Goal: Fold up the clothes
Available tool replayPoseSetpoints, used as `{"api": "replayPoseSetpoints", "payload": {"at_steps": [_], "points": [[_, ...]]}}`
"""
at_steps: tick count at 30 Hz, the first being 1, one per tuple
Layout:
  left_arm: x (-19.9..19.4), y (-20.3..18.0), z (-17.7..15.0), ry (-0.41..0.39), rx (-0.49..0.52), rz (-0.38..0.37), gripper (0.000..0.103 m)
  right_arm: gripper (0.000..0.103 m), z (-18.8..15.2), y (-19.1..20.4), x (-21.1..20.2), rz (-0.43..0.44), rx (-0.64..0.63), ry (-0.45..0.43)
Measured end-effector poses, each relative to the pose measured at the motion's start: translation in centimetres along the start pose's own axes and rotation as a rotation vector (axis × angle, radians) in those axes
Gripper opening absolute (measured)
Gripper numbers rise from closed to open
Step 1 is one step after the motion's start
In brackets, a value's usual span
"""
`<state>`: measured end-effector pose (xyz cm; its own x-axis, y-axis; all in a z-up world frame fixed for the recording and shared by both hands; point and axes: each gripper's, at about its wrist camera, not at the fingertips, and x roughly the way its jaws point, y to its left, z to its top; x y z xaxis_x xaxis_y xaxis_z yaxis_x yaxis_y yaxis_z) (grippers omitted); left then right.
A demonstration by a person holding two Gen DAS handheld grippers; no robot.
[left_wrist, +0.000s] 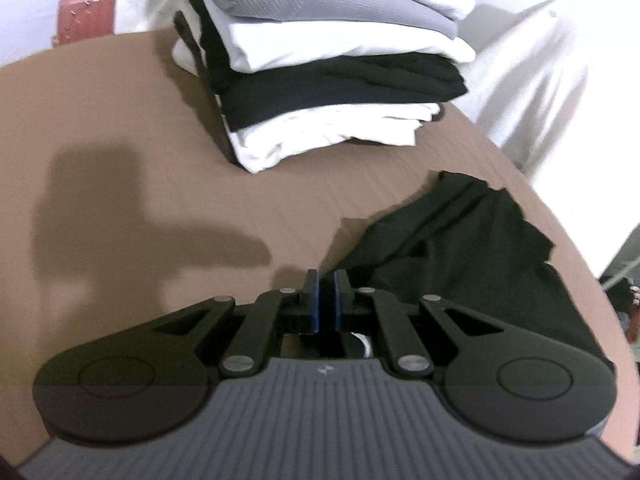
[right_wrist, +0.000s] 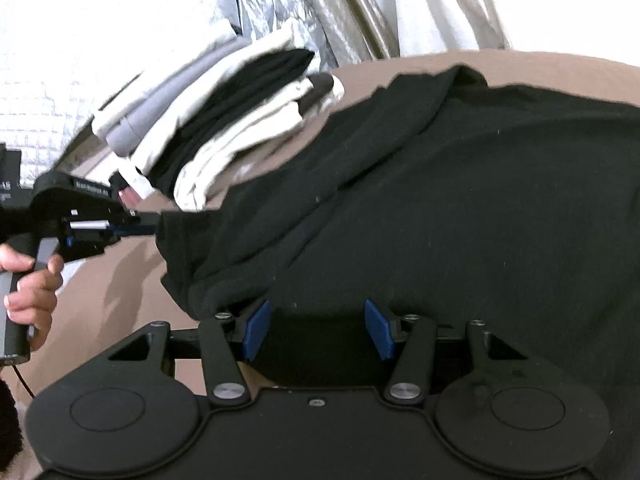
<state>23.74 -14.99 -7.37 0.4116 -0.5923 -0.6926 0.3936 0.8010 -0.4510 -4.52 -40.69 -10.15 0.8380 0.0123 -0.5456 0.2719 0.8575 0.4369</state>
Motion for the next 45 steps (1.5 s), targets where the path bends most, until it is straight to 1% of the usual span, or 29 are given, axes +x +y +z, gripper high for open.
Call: {"api": "replayPoseSetpoints", "payload": {"at_steps": [2, 5, 9, 14, 18, 22, 28, 29, 30, 32, 34, 35, 37, 38, 39, 41, 42, 43, 44, 45], "points": [[0.7, -0.2, -0.2, 0.037, -0.009, -0.048, 0.007, 0.058, 0.2, -0.1, -0.4, 0.007, -0.009, -0.028], [1.5, -1.5, -0.8, 0.061, 0.039, -0.055, 0.007, 0.058, 0.3, -0.3, -0.4, 0.005, -0.003, -0.039], [1.5, -2.9, -1.5, 0.050, 0.093, -0.085, 0.007, 0.058, 0.2, -0.7, -0.2, -0.004, 0.016, -0.032], [2.1, -4.7, -2.5, 0.059, 0.171, -0.090, 0.008, 0.058, 0.2, -0.8, -0.2, 0.006, 0.026, -0.041], [2.4, -5.5, -3.0, 0.052, 0.220, -0.086, 0.008, 0.058, 0.1, -0.3, -0.1, 0.033, -0.003, -0.058], [2.9, -5.2, -2.9, 0.047, 0.233, -0.071, 0.008, 0.058, 0.5, 1.1, 0.7, 0.080, -0.066, -0.072], [4.2, -3.8, -1.9, 0.078, 0.187, -0.102, 0.008, 0.058, 1.1, 4.1, 2.6, 0.123, -0.173, -0.055], [4.3, -3.6, -1.7, 0.077, 0.178, -0.106, 0.010, 0.058, 1.2, 4.4, 3.0, 0.125, -0.180, -0.049], [4.5, -3.3, -1.5, 0.077, 0.169, -0.110, 0.016, 0.058, 1.3, 4.7, 3.4, 0.125, -0.180, -0.043], [4.7, -2.9, -1.1, 0.075, 0.150, -0.118, 0.022, 0.058, 1.6, 5.2, 4.5, 0.110, -0.186, -0.032], [4.8, -2.5, -0.8, 0.073, 0.130, -0.128, 0.022, 0.058, 2.0, 5.5, 5.5, 0.076, -0.188, -0.030], [4.7, -2.3, -0.7, 0.070, 0.123, -0.134, 0.022, 0.058, 2.2, 5.6, 5.7, 0.083, -0.176, -0.036], [4.7, -2.1, -0.6, 0.067, 0.119, -0.137, 0.035, 0.058, 2.4, 5.7, 6.1, 0.111, -0.151, -0.044], [4.8, -2.2, -0.6, 0.073, 0.131, -0.133, 0.049, 0.058, 2.3, 6.0, 6.5, 0.126, -0.150, -0.040], [5.0, -2.3, -0.7, 0.079, 0.144, -0.128, 0.053, 0.058, 2.2, 6.4, 7.0, 0.125, -0.165, -0.029], [5.5, -2.4, -0.8, 0.095, 0.155, -0.124, 0.053, 0.058, 1.7, 7.3, 8.1, 0.113, -0.206, -0.004], [5.7, -2.4, -0.8, 0.106, 0.147, -0.137, 0.053, 0.058, 1.6, 7.7, 8.5, 0.119, -0.212, -0.002], [5.9, -2.3, -0.8, 0.113, 0.139, -0.151, 0.052, 0.058, 1.5, 8.0, 8.8, 0.125, -0.215, -0.009], [6.1, -2.3, -0.8, 0.119, 0.131, -0.166, 0.047, 0.058, 1.4, 8.3, 9.2, 0.131, -0.218, -0.017], [6.4, -2.1, -0.8, 0.133, 0.113, -0.182, 0.025, 0.045, 1.4, 8.5, 9.5, 0.130, -0.222, -0.026]]}}
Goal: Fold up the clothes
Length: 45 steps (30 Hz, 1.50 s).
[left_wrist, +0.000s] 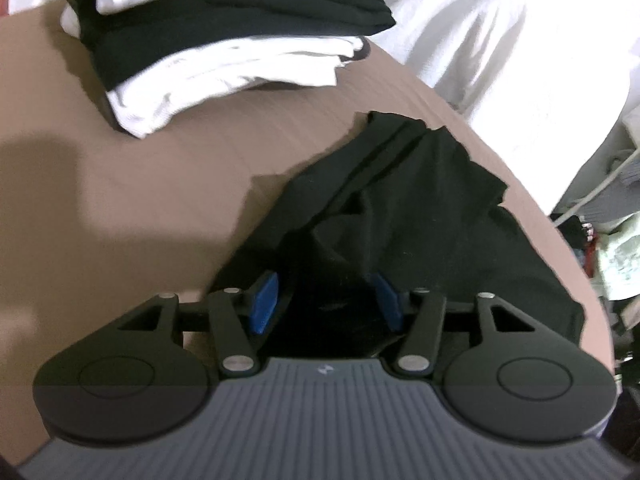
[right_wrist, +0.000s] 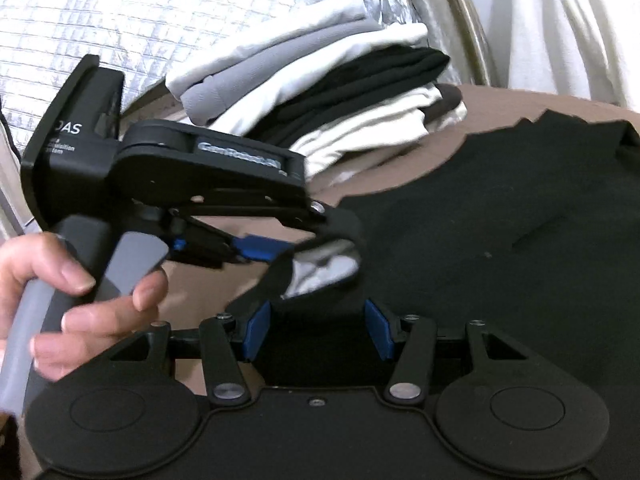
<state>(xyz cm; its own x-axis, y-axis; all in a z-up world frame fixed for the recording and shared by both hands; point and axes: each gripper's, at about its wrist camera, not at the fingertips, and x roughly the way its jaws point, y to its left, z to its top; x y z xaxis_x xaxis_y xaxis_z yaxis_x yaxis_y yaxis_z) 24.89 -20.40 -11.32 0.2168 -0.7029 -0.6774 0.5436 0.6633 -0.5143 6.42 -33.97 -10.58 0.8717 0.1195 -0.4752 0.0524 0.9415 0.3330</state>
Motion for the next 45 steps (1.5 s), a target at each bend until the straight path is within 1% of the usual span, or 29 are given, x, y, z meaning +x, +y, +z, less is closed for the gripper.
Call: {"api": "replayPoseSetpoints", "payload": {"at_steps": [1, 2, 3, 5, 7, 8, 9, 10, 11, 12, 13, 14, 15, 17, 18, 20, 21, 23, 27, 30, 32, 35, 37, 38, 39, 40, 41, 44, 45], "points": [[0.3, 0.2, 0.0, 0.013, -0.019, -0.017, 0.012, 0.030, 0.2, 0.2, 0.3, -0.023, -0.010, -0.009], [0.5, 0.4, 0.0, 0.025, -0.038, -0.034, 0.006, 0.005, 0.4, 0.4, 0.5, -0.052, -0.016, -0.007], [0.4, 0.8, 0.0, 0.020, -0.074, -0.062, 0.006, 0.005, 0.7, 0.6, 0.3, -0.078, -0.015, -0.015], [-0.8, 1.5, 0.2, 0.023, -0.157, -0.173, 0.006, 0.005, 1.5, 1.3, -1.5, -0.106, -0.025, -0.074], [-2.0, 2.3, 0.3, 0.042, -0.247, -0.270, 0.006, 0.005, 2.4, 2.9, -4.3, -0.111, -0.107, -0.144], [-2.7, 2.8, 0.3, 0.061, -0.296, -0.308, 0.008, 0.005, 2.7, 3.7, -5.4, -0.107, -0.151, -0.158], [-3.2, 3.4, 0.1, 0.080, -0.334, -0.314, 0.009, 0.005, 2.5, 4.1, -5.8, -0.086, -0.179, -0.123], [-3.7, 4.0, -0.3, 0.083, -0.355, -0.271, 0.010, 0.007, 2.4, 4.5, -6.2, -0.064, -0.207, -0.088], [-4.0, 4.5, -0.6, 0.080, -0.343, -0.177, 0.014, 0.008, 2.0, 4.8, -6.5, -0.050, -0.225, -0.051], [-3.6, 4.4, -0.8, 0.101, -0.288, -0.046, 0.023, 0.010, 1.2, 4.6, -5.9, -0.055, -0.215, -0.007], [-3.2, 4.4, -1.0, 0.124, -0.228, 0.088, 0.026, 0.013, 0.2, 4.4, -5.5, -0.063, -0.205, 0.032], [-2.8, 4.2, -1.1, 0.133, -0.176, 0.171, 0.026, 0.014, -0.7, 4.2, -5.1, -0.079, -0.198, 0.057], [-2.5, 4.2, -1.3, 0.134, -0.160, 0.183, 0.026, 0.016, -1.6, 3.9, -4.8, -0.088, -0.184, 0.079], [-2.7, 4.3, -1.2, 0.130, -0.210, 0.097, 0.026, 0.024, -2.2, 2.7, -5.2, -0.044, -0.089, 0.080], [-3.1, 4.1, -1.0, 0.113, -0.216, 0.054, 0.031, 0.035, -2.1, 1.9, -5.6, -0.008, -0.038, 0.068], [-3.8, 3.1, -0.7, 0.058, -0.174, 0.022, 0.045, 0.047, -1.8, 0.1, -6.7, 0.059, 0.055, 0.044], [-3.9, 2.6, -0.8, 0.033, -0.136, 0.021, 0.050, 0.052, -1.5, -0.7, -7.1, 0.060, 0.083, 0.031], [-3.7, 1.4, -0.9, 0.032, -0.064, 0.015, 0.052, 0.057, -0.8, -1.9, -7.6, 0.027, 0.116, 0.003], [-2.2, -0.8, -1.8, 0.107, 0.057, 0.011, 0.059, 0.058, 1.6, -6.2, -7.7, -0.055, 0.209, -0.034], [-0.4, -1.9, -2.4, 0.137, 0.135, 0.101, 0.060, 0.058, 5.0, -11.2, -6.0, -0.119, 0.277, -0.018], [0.4, -1.7, -2.2, 0.122, 0.116, 0.120, 0.060, 0.058, 7.2, -14.6, -4.6, -0.137, 0.332, 0.008], [0.7, -1.4, -1.8, 0.122, 0.103, 0.098, 0.056, 0.059, 9.8, -19.5, -2.5, -0.160, 0.408, 0.055], [0.8, -1.0, -1.9, 0.131, 0.110, 0.084, 0.043, 0.062, 10.8, -21.8, -1.1, -0.148, 0.427, 0.060], [0.9, -0.7, -2.1, 0.138, 0.115, 0.079, 0.029, 0.065, 11.2, -23.0, -0.4, -0.136, 0.437, 0.060], [1.0, -0.5, -2.1, 0.139, 0.115, 0.087, 0.021, 0.068, 11.7, -24.1, 0.4, -0.122, 0.446, 0.065], [1.0, -0.2, -2.0, 0.135, 0.098, 0.075, 0.018, 0.068, 12.1, -25.1, 1.4, -0.107, 0.448, 0.080], [0.8, 0.4, -1.8, 0.135, 0.058, 0.049, 0.010, 0.067, 12.5, -25.7, 2.2, -0.113, 0.437, 0.087], [0.0, 1.6, -1.6, 0.127, -0.024, 0.000, 0.007, 0.004, 14.7, -26.5, 3.3, -0.212, 0.293, 0.031], [-0.3, 1.9, -1.6, 0.122, -0.043, -0.010, 0.006, 0.004, 15.6, -26.8, 3.2, -0.248, 0.264, -0.005]]}}
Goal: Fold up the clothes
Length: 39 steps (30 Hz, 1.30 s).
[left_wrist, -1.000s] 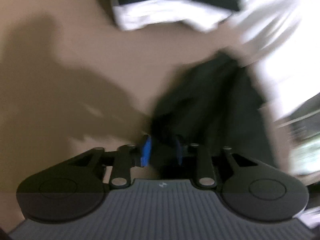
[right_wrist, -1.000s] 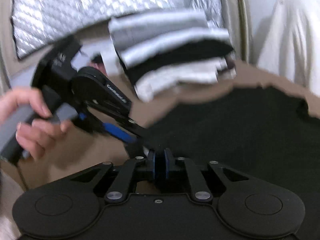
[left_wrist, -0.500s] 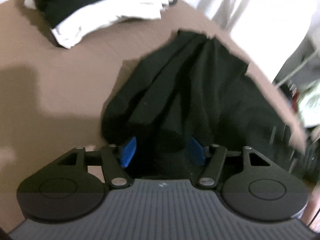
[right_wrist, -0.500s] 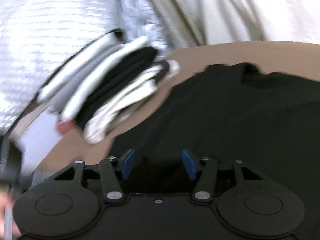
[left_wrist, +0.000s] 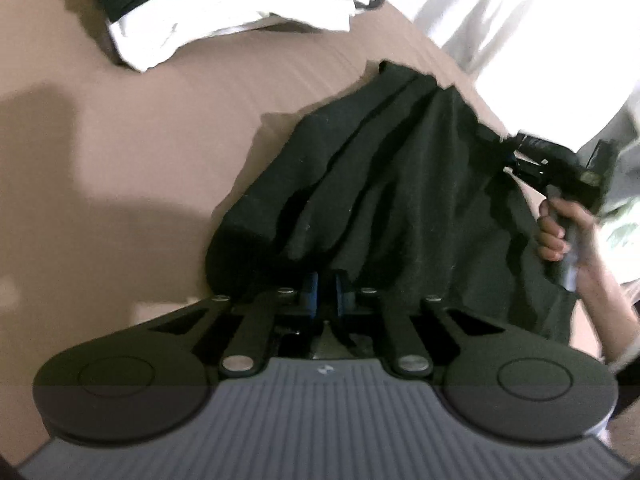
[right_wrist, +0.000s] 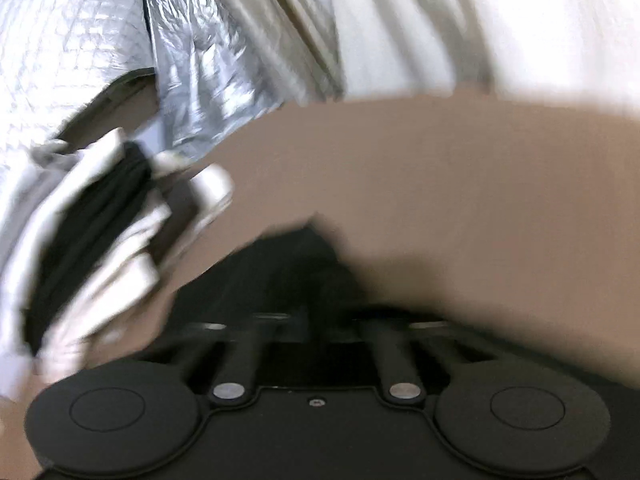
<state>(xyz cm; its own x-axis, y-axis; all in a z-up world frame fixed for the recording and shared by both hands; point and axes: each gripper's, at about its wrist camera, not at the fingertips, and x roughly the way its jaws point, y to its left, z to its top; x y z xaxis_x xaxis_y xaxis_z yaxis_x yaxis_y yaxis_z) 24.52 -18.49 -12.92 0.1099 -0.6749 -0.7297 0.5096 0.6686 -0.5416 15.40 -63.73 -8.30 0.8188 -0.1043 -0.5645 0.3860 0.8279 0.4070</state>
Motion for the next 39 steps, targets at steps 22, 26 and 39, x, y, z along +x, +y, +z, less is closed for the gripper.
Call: {"api": "replayPoseSetpoints", "payload": {"at_steps": [22, 26, 39], "points": [[-0.4, -7.1, -4.4, 0.027, 0.358, 0.299, 0.066, 0.063, -10.8, -3.7, -22.0, -0.010, -0.067, 0.250], [-2.6, -11.2, -6.7, -0.106, 0.502, 0.273, 0.066, 0.065, -13.2, -7.8, -26.7, -0.028, 0.029, 0.246], [0.4, -20.0, -19.1, 0.072, 0.612, 0.001, 0.070, 0.069, -20.0, -15.5, -29.6, 0.021, 0.354, 0.488]]}}
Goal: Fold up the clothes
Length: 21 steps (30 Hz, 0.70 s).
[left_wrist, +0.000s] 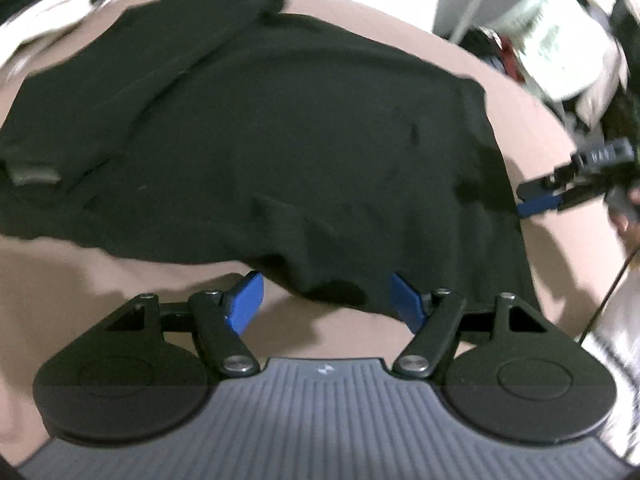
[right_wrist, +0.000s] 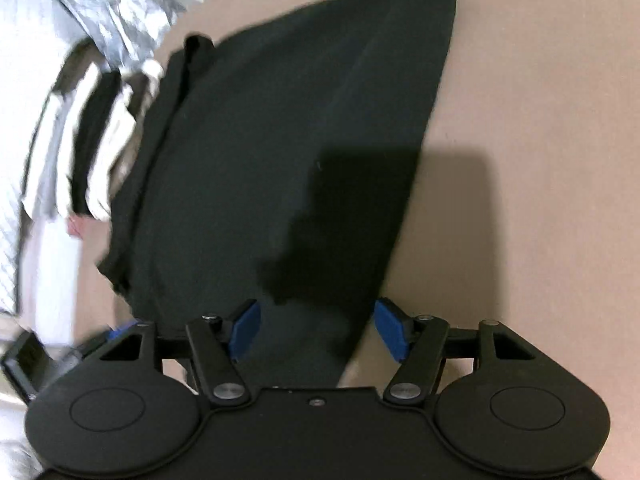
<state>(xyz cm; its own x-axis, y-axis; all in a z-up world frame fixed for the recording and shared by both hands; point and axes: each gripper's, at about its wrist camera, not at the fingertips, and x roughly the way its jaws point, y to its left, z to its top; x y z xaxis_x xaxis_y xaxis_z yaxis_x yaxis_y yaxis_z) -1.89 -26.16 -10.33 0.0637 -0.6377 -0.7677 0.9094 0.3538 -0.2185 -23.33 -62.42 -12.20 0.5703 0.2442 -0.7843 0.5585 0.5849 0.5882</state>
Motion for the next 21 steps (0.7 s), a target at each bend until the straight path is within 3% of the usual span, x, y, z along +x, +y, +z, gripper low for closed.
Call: {"api": "replayPoseSetpoints", "payload": {"at_steps": [3, 5, 7, 8, 9, 10, 15, 17, 20, 21], "points": [[-0.5, -1.6, -0.1, -0.085, 0.091, 0.028, 0.070, 0.072, -0.8, 1.1, 0.4, -0.053, -0.047, 0.039], [-0.5, -2.2, -0.2, -0.126, 0.141, 0.049, 0.070, 0.072, -1.3, 1.4, 1.2, -0.030, -0.066, 0.093], [-0.2, -3.4, -0.4, -0.150, 0.208, 0.053, 0.070, 0.064, -1.8, 2.0, 2.4, 0.022, -0.117, 0.167], [-0.1, -4.4, -0.8, -0.145, 0.261, 0.044, 0.070, 0.049, -1.9, 2.3, 2.7, 0.016, -0.139, 0.171], [0.0, -5.4, -1.3, -0.137, 0.317, 0.034, 0.070, 0.023, -1.8, 2.5, 2.7, -0.006, -0.159, 0.162], [0.1, -6.4, -1.7, -0.130, 0.372, 0.024, 0.071, 0.016, -1.8, 2.6, 2.7, -0.019, -0.170, 0.152], [2.0, -10.7, -5.1, -0.063, 0.680, 0.056, 0.084, 0.013, -1.7, 3.0, 1.7, 0.048, -0.185, 0.107], [2.5, -11.2, -6.0, -0.073, 0.722, 0.085, 0.088, 0.012, -1.6, 3.5, 0.9, 0.094, -0.188, 0.073], [3.4, -11.6, -5.3, -0.098, 0.680, 0.090, 0.103, 0.010, -0.7, 4.2, 0.1, 0.187, -0.149, 0.015], [3.7, -11.5, -4.8, -0.095, 0.653, 0.086, 0.103, 0.009, -0.6, 3.8, -0.5, 0.217, -0.133, 0.001]]}}
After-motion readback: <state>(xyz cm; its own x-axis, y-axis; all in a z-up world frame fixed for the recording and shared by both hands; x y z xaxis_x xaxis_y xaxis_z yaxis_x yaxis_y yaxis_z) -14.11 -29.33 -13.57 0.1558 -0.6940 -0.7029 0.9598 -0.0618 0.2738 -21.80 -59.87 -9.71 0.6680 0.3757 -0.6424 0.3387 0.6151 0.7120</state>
